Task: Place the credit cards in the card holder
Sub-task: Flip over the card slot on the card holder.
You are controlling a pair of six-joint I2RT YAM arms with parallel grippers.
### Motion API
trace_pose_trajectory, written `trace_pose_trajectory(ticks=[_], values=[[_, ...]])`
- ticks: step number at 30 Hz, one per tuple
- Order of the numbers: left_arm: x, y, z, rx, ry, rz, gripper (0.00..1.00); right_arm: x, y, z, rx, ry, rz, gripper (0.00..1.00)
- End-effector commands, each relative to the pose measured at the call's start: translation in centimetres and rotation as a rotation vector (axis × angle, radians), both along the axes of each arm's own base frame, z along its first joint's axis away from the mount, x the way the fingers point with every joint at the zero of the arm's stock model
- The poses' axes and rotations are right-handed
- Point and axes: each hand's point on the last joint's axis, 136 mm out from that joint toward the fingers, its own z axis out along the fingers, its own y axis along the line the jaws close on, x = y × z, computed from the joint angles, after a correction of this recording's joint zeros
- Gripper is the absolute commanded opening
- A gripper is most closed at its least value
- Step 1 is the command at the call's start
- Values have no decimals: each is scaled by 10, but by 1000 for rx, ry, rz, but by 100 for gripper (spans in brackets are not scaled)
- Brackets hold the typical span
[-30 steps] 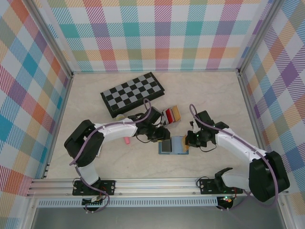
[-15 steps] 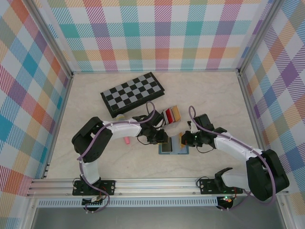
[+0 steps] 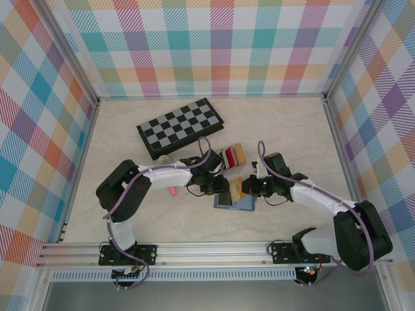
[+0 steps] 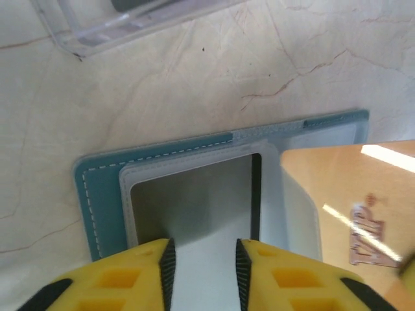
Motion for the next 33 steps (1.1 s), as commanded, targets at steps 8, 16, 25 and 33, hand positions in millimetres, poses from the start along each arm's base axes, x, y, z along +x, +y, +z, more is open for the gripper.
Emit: trace_pose_trajectory(ticks=[8, 16, 25, 33], values=[[-2, -12, 36, -171, -46, 52, 45, 2, 6, -2, 15, 23, 5, 5], [-10, -30, 37, -241, 17, -20, 40, 1, 4, -2, 1, 25, 3, 5], [-10, -17, 19, -139, 40, 8, 42, 2, 2, -4, -10, 26, 1, 5], [-8, -11, 31, -135, -2, 27, 52, 2, -2, -9, -39, 31, -14, 5]])
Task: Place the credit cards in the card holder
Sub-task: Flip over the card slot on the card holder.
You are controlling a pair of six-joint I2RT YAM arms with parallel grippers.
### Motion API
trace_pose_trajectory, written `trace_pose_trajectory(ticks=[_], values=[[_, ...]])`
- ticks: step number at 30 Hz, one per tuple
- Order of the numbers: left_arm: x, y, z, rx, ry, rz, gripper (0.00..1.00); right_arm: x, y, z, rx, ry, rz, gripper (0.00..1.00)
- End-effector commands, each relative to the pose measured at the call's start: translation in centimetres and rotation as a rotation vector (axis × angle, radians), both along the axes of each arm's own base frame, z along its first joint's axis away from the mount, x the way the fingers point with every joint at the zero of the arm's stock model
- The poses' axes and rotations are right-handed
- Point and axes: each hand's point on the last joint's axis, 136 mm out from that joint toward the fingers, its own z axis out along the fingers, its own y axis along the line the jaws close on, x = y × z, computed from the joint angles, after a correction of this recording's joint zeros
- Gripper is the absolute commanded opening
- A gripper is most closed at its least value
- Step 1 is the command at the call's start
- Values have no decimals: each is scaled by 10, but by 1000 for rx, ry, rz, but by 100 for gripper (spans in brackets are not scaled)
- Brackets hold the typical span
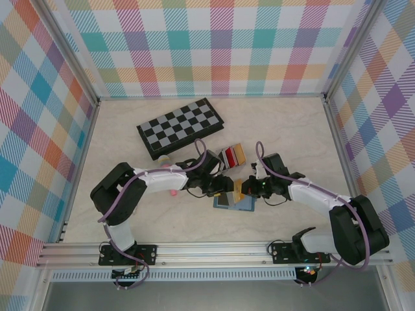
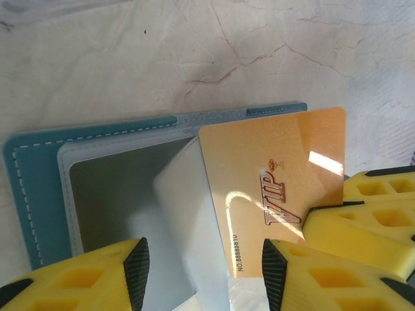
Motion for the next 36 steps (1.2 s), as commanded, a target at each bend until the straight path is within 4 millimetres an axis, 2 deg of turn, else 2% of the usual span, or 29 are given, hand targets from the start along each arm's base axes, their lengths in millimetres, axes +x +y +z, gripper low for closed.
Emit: trace_pose_trajectory(ticks=[1, 4, 8, 19, 25, 32, 36], values=[[-1, 4, 14, 16, -32, 9, 52, 2, 0, 2, -17, -5, 2, 5], [-3, 2, 14, -4, -21, 10, 51, 2, -1, 1, -19, -3, 0, 5], [-6, -4, 10, -15, 6, -6, 40, 2, -1, 1, -19, -3, -2, 5], [-10, -19, 5, -38, 42, -65, 25, 3, 1, 4, -7, -7, 0, 5], [-10, -16, 9, -20, 27, -78, 0, 3, -2, 1, -27, -1, -8, 5], [-6, -6, 37, -21, -36, -87, 0, 0, -27, -25, -206, 65, -54, 4], [-6, 15, 34, 36, -32, -84, 0, 0, -31, -29, -240, 74, -49, 4]])
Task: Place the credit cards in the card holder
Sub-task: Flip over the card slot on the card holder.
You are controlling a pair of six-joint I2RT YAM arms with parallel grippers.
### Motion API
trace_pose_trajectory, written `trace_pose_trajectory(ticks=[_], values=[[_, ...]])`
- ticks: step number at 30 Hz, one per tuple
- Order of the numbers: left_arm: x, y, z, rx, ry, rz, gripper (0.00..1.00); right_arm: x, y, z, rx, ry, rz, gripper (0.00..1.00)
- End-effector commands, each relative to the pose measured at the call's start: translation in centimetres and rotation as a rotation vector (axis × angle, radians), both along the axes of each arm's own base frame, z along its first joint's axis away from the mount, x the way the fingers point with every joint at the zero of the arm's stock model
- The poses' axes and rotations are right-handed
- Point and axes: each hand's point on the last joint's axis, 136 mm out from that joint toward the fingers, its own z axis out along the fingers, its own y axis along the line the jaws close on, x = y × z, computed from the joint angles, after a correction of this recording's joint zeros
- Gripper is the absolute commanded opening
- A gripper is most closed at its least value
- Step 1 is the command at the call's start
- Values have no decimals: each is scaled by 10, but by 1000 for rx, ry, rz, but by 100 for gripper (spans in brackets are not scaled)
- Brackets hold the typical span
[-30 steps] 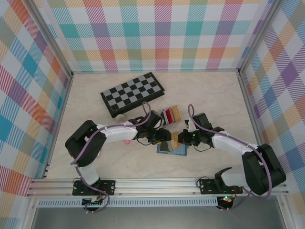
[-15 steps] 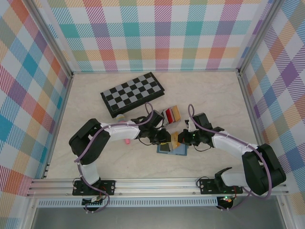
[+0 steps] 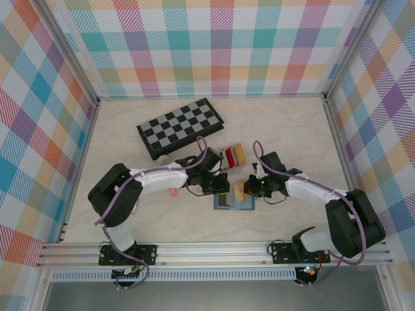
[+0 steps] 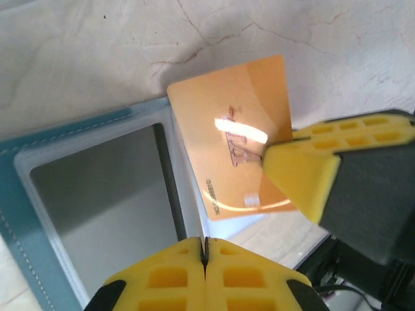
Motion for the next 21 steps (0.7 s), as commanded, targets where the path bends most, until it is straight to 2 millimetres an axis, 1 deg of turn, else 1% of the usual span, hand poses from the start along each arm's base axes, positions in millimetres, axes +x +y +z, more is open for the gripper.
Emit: trace_pose_trajectory(ticks=[1, 4, 8, 10, 12, 13, 15, 17, 19, 21], values=[[0, 16, 14, 29, -22, -17, 0, -7, -15, -12, -108, 35, 2, 4], [-1, 23, 6, 59, -10, -31, 0, -5, -14, -9, -103, 25, 7, 4], [-6, 29, -14, 108, 24, -35, 0, -2, -8, -1, -72, 13, 16, 4], [-4, 40, -25, 169, 15, -3, 8, 1, -3, 7, -41, 1, 19, 4], [-1, 51, -31, 230, -1, 18, 13, 3, 2, 16, -6, -22, 19, 5], [0, 54, -32, 247, -8, 25, 18, 4, 4, 20, 10, -31, 19, 5], [0, 61, -33, 282, -15, 34, 23, 5, 7, 26, 43, -45, 8, 5], [0, 66, -33, 309, -19, 41, 32, 4, 10, 31, 73, -51, -3, 5], [-2, 69, -32, 325, -26, 44, 34, 4, 13, 34, 96, -56, -16, 5], [-1, 70, -30, 317, -37, 59, 43, 1, 16, 34, 109, -55, -31, 5]])
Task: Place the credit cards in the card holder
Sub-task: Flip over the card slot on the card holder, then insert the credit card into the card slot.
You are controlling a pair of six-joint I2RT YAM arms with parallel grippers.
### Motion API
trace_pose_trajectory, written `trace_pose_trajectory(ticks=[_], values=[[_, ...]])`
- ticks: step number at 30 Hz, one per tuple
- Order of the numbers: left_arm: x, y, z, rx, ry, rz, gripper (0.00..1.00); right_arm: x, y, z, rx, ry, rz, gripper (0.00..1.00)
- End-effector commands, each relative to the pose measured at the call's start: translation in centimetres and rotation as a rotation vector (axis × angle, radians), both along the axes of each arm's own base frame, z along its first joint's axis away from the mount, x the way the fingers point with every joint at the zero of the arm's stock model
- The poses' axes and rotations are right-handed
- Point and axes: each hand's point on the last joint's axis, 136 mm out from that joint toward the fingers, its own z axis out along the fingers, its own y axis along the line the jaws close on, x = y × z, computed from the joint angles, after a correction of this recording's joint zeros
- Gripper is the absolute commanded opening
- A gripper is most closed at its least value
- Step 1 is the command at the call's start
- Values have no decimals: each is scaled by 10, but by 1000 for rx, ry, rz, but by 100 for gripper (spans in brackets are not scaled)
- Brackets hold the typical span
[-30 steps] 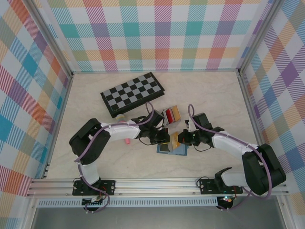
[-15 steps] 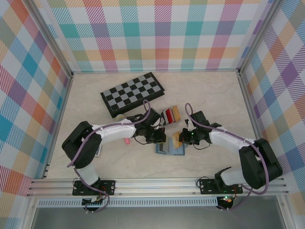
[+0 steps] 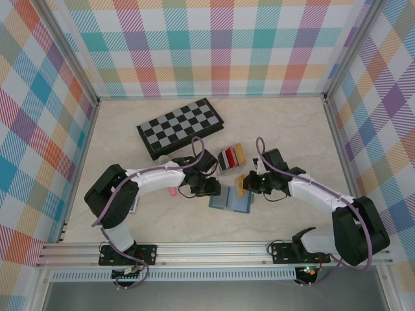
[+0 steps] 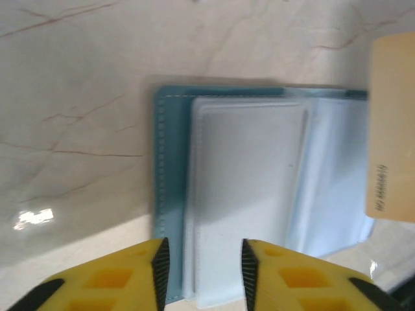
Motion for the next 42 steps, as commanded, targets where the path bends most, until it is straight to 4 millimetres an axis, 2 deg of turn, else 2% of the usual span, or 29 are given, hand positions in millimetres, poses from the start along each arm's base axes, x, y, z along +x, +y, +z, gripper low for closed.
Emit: trace_pose_trajectory(ticks=[1, 7, 14, 22, 28, 33, 42], values=[[-2, 16, -2, 54, -13, 27, 44, -6, 9, 4, 58, 12, -25, 5], [3, 11, -3, 20, -29, 49, 52, -16, 19, -3, 59, 15, -51, 5], [8, 1, -4, -42, -17, 71, 54, -23, 27, -15, 72, 39, -53, 5], [3, 7, -23, -27, 25, 90, 53, -24, 30, -26, 72, 66, -65, 5], [-4, 7, -31, -33, 61, 92, 47, -24, 28, -26, 68, 63, -68, 5], [-9, 6, -34, -38, 85, 85, 38, -25, 18, -19, 48, 27, -100, 5], [-11, 5, -35, -37, 92, 81, 31, -24, 34, -15, 129, 43, -72, 6]])
